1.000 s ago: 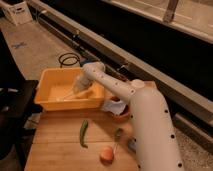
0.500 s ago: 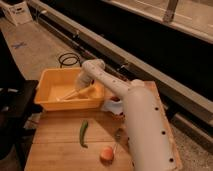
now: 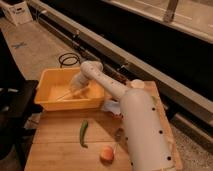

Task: Wipe tray with brush

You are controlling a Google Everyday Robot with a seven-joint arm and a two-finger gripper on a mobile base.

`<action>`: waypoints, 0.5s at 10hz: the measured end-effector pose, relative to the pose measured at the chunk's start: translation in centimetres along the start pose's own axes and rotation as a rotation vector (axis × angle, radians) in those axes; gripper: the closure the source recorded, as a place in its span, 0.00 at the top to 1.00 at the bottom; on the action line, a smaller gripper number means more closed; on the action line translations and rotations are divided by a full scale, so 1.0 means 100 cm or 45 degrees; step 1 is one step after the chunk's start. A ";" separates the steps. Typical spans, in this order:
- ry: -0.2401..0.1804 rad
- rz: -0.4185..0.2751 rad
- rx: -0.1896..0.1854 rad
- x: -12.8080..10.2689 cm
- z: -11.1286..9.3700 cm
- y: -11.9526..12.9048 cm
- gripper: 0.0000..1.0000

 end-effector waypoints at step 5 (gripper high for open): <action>-0.022 0.063 -0.030 -0.015 -0.024 0.049 0.13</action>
